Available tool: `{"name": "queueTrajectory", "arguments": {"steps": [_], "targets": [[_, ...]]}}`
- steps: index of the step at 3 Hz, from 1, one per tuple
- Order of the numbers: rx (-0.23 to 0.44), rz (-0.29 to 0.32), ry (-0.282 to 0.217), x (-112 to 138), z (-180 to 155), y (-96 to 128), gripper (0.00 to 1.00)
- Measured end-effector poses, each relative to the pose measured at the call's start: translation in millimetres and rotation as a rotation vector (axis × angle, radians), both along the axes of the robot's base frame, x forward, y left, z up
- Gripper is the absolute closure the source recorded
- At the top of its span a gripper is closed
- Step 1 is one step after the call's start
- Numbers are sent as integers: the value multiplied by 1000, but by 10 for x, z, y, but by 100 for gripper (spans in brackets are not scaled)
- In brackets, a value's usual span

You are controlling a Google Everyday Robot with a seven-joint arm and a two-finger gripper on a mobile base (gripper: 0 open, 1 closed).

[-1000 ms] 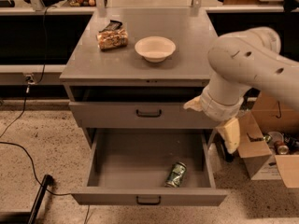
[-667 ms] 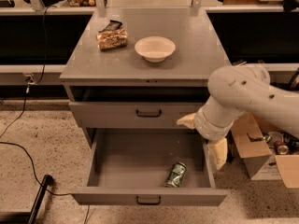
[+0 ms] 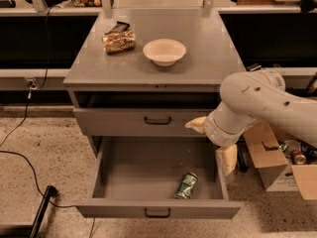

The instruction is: Pick green can from middle drawer and place on counter

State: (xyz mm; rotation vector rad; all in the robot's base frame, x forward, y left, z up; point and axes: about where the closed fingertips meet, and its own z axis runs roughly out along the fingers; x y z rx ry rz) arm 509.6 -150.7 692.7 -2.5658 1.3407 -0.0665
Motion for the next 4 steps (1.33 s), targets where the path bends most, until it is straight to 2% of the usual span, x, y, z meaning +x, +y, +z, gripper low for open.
{"name": "queueTrajectory", "arguments": {"steps": [1,2,3,4], "targets": [[30,34,36,50,-274,150,0],[55,19,40,97,-779,237,0],[68,7,14,176,-1225,361,0],[76,4,-2,215,-1235,378,0]]}}
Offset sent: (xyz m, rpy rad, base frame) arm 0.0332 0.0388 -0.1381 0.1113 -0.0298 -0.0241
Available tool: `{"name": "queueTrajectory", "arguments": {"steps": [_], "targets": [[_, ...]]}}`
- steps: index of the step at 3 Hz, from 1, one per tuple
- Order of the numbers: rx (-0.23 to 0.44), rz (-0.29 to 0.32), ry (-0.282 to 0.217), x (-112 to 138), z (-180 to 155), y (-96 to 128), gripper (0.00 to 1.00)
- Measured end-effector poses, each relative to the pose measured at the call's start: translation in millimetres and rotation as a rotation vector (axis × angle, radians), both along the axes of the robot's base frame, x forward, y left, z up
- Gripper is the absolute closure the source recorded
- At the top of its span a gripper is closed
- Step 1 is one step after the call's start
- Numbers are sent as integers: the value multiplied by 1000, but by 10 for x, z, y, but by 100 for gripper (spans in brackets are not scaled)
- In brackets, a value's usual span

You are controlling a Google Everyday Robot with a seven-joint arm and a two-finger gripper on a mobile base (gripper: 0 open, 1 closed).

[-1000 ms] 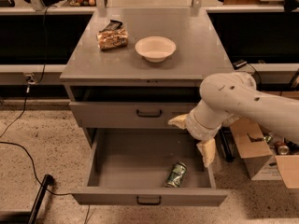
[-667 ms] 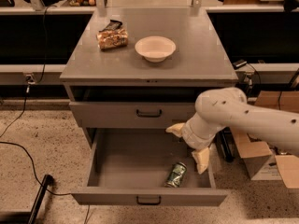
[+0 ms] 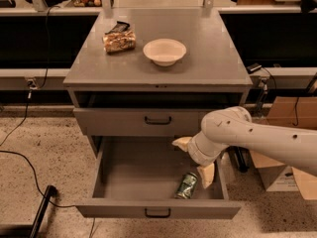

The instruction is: Pick green can from middle drawer and place on counter

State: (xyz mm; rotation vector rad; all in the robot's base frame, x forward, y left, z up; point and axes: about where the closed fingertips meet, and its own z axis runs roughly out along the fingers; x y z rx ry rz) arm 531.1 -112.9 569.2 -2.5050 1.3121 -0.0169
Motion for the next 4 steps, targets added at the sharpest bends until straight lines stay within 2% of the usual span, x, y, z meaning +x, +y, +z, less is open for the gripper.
{"name": "queueTrajectory", "arguments": {"steps": [1,2,3,4], "targets": [[-43,11,6,35,-119,-12,0],[-142,103,-5,209,-434,-213,0],[-196,201,-43,367,-698,-443,0],[-196,270,-44,397,-1001,-512,0]]}}
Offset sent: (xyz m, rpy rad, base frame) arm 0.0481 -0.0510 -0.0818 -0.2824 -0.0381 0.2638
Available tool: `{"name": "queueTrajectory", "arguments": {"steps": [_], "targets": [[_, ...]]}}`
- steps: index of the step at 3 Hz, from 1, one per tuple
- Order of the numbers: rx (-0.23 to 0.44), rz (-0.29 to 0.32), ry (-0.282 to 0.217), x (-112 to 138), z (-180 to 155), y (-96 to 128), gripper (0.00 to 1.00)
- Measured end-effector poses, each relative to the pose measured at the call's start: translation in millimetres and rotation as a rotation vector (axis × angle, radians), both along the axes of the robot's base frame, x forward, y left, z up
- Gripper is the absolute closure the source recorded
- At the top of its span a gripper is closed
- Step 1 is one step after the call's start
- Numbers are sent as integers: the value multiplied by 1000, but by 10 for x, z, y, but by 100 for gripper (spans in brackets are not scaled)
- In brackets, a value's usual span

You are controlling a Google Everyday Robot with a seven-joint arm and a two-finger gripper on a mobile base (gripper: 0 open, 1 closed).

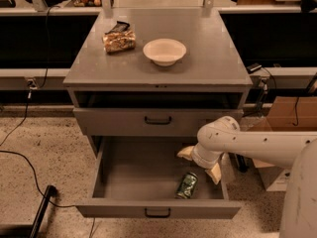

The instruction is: Pick green can from middle drawer and place on counter

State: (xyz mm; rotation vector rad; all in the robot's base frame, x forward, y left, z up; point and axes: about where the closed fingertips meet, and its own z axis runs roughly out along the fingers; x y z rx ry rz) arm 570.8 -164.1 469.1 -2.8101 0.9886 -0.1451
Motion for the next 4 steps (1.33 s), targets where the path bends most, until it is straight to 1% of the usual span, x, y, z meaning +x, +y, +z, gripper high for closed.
{"name": "queueTrajectory", "arguments": {"steps": [2,4], "targets": [[-23,62,47,6,-567,49,0],[-50,102,64,-20,-889,217,0]]}}
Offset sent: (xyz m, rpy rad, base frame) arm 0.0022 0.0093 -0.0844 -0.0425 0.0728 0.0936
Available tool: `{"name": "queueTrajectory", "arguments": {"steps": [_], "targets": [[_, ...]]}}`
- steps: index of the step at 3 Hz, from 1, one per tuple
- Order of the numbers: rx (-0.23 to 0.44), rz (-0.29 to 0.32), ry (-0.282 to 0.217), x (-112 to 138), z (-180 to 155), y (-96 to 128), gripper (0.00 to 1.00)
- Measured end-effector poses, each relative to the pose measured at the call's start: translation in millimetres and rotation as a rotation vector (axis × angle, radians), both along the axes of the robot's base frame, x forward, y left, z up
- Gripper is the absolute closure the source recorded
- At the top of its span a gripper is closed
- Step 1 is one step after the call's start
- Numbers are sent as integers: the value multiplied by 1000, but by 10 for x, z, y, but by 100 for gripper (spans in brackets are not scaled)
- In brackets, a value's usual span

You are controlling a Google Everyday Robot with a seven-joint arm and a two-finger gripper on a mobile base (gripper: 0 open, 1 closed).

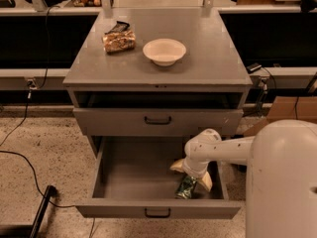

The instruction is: Pick green can from middle drawer and place on counter

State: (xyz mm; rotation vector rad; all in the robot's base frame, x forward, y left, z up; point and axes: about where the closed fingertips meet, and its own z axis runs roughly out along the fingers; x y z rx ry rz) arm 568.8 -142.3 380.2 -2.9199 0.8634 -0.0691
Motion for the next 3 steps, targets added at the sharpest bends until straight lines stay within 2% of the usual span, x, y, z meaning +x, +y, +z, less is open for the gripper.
{"name": "queueTrajectory", "arguments": {"steps": [1,3], "targets": [[-4,20,17,-14,-95,60,19],[12,26,18,-10,-68,80,66]]}}
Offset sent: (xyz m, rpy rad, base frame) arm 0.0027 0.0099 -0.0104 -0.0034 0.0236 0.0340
